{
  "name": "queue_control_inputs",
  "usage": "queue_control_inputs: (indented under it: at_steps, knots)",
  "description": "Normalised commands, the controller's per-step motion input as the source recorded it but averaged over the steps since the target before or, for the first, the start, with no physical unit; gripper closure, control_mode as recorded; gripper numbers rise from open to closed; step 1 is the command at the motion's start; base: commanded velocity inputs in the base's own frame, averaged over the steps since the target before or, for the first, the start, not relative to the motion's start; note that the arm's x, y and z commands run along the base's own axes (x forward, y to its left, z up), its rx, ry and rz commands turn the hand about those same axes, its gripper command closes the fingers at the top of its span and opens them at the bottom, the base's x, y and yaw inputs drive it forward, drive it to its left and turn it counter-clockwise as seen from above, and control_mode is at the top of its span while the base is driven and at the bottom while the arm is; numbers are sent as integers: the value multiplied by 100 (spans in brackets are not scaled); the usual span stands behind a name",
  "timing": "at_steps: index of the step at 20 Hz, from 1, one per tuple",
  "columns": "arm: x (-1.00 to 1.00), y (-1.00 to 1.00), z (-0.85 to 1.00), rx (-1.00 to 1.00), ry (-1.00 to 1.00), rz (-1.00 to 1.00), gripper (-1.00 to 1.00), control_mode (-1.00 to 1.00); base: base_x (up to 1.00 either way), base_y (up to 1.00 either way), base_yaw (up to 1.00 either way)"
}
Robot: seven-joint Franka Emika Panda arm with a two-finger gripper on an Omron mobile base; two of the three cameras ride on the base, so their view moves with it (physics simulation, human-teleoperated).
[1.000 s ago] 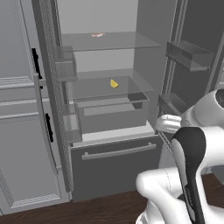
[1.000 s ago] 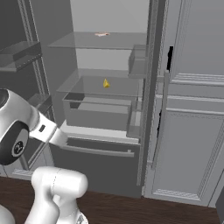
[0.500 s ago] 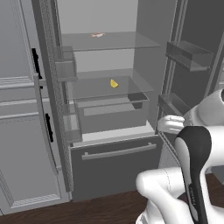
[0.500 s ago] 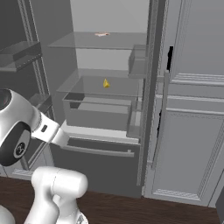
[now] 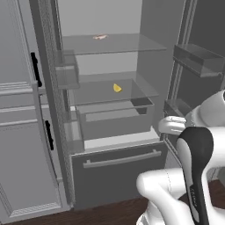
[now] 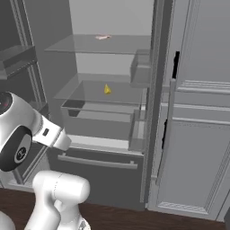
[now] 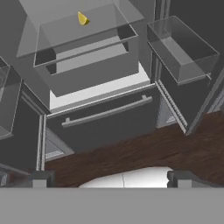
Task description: Grab a lemon wedge from the fridge and one ice cube from the ice bowl, and put them in the glass of lemonade.
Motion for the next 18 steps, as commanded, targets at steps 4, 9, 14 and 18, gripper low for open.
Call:
queue_control_inputs:
  at_steps: [4, 9, 14, 18]
  knots:
    - [0, 0, 0, 0, 0, 0, -100, 100, 52, 20, 0]
    - [0, 0, 0, 0, 0, 0, -100, 100, 61, 30, 0]
    - [0, 0, 0, 0, 0, 0, -100, 100, 70, 29, 0]
    - [0, 0, 0, 0, 0, 0, -100, 100, 62, 8, 0]
